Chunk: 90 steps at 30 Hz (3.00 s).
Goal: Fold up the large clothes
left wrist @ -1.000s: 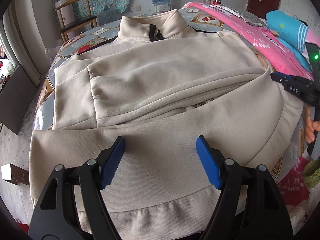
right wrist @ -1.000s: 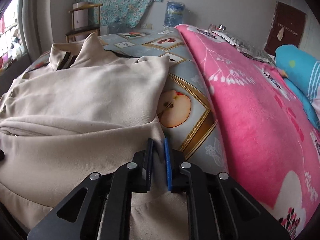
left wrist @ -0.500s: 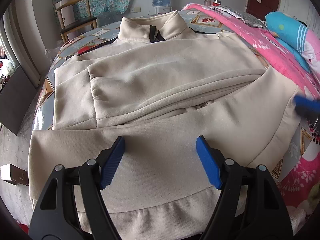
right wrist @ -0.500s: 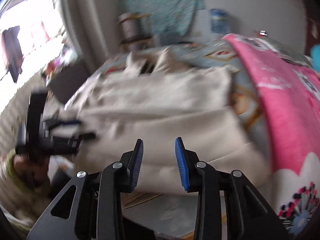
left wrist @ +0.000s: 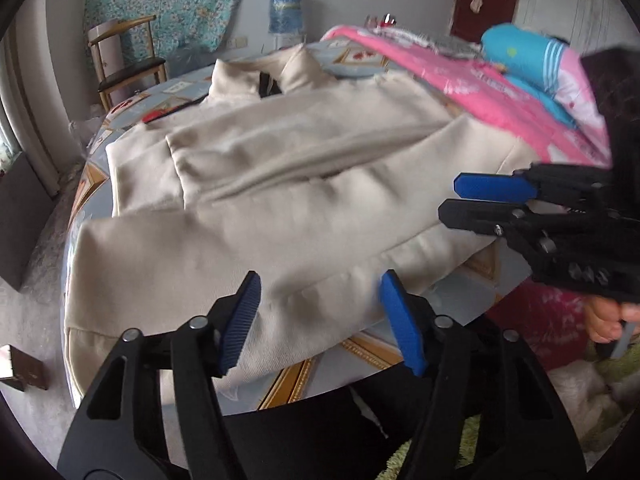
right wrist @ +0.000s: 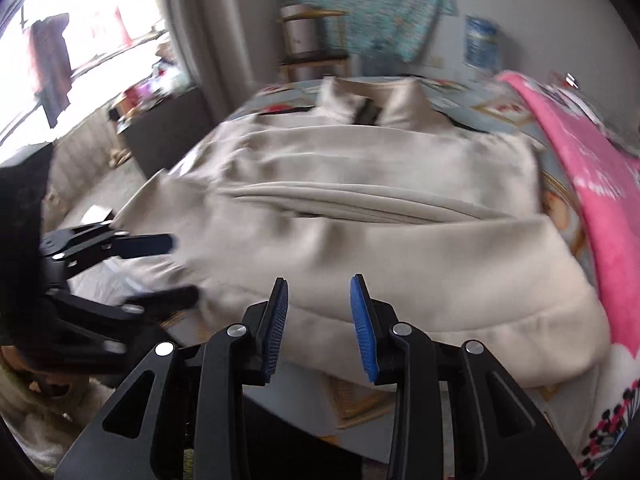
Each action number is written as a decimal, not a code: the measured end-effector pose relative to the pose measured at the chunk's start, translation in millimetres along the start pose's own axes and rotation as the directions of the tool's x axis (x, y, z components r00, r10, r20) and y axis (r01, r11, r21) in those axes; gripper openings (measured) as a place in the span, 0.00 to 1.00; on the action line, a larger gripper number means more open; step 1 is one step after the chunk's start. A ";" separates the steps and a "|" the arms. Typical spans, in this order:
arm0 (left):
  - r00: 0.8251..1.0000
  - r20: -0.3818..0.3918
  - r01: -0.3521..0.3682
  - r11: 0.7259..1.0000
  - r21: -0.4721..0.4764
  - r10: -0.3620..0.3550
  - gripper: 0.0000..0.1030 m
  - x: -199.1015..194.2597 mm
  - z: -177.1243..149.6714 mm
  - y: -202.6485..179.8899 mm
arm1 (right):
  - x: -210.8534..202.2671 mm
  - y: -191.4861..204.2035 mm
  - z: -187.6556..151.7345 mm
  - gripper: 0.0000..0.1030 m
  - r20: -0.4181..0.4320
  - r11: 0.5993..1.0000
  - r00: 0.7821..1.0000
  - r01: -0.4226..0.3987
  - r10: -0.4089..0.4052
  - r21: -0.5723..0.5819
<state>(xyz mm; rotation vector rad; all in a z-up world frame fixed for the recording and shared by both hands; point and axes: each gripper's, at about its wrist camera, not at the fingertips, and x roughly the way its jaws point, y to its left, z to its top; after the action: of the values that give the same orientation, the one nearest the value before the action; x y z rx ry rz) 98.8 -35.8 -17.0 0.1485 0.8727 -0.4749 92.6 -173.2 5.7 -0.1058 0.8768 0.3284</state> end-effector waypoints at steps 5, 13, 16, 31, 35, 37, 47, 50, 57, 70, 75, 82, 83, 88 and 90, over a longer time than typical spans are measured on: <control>1.000 -0.012 0.006 1.000 -0.028 -0.007 0.56 15.5 -3.4 5.4 | 32.9 -3.9 -7.5 0.29 -0.052 0.999 0.999 -0.008 0.010 0.044; 0.998 0.011 -0.055 0.991 -0.122 0.057 0.54 -9.6 -7.4 44.2 | 2.6 -24.8 -11.3 0.26 -0.047 0.990 0.994 0.104 -0.100 0.092; 0.999 0.001 -0.046 0.979 -0.196 0.047 0.52 0.8 -14.5 67.6 | 18.2 -43.8 -16.8 0.26 -0.049 0.986 0.996 0.082 -0.076 0.148; 0.997 0.014 -0.073 0.941 -0.332 0.082 0.46 -32.3 -34.6 120.9 | -22.0 -135.6 -42.1 0.25 -0.053 0.906 0.985 0.174 -0.166 0.386; 0.995 -0.005 -0.094 0.931 -0.354 0.098 0.47 -33.4 -43.7 130.5 | -20.7 -163.6 -56.1 0.27 -0.089 0.871 0.978 0.209 -0.189 0.445; 0.996 -0.022 -0.084 0.924 -0.374 0.082 0.47 -30.3 -45.2 134.3 | -20.3 -164.3 -56.6 0.27 -0.095 0.877 0.979 0.205 -0.182 0.435; 0.991 0.044 -0.109 0.948 -0.300 0.128 0.63 -59.4 49.9 143.7 | -47.3 -157.1 50.0 0.62 0.001 0.912 1.000 0.004 -0.004 0.411; 0.994 0.021 -0.099 0.951 -0.292 0.110 0.67 -41.6 100.9 150.9 | -27.5 -152.8 105.1 0.64 -0.019 0.935 1.000 -0.003 0.010 0.355; 0.997 -0.050 -0.062 0.960 -0.272 0.051 0.70 55.6 215.7 151.8 | 67.2 -144.6 218.4 0.66 -0.135 0.974 0.990 0.071 -0.042 0.217; 0.979 -0.202 -0.102 0.886 -0.453 0.010 0.70 200.0 294.5 167.2 | 209.2 -196.0 295.0 0.66 -0.385 0.936 0.919 0.207 -0.086 0.285; 0.962 -0.271 -0.124 0.919 -0.374 0.019 0.70 216.1 291.7 163.8 | 213.1 -201.7 285.3 0.66 -0.441 0.945 0.896 0.188 -0.054 0.268; 0.961 -0.274 -0.052 0.960 -0.275 -0.026 0.70 195.2 272.1 155.3 | 191.8 -183.5 261.0 0.66 -0.490 0.975 0.872 0.095 0.016 0.201; 0.961 -0.274 -0.045 0.964 -0.264 -0.030 0.70 194.5 269.3 153.1 | 193.9 -181.9 258.2 0.66 -0.499 0.977 0.867 0.096 0.013 0.192; 0.956 -0.292 -0.033 0.978 -0.206 -0.029 0.70 200.6 254.4 136.3 | 211.0 -176.7 247.8 0.66 -0.533 0.978 0.846 0.106 0.006 0.180; 0.957 -0.289 -0.050 0.983 -0.174 -0.003 0.70 200.0 251.0 130.7 | 210.4 -173.0 243.7 0.66 -0.537 0.980 0.844 0.100 0.009 0.174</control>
<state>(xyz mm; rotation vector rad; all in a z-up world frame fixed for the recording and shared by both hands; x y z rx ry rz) 443.9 -67.0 -18.1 0.0624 1.1949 -0.3535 453.2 -231.7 -8.0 -0.0341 1.4596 0.1634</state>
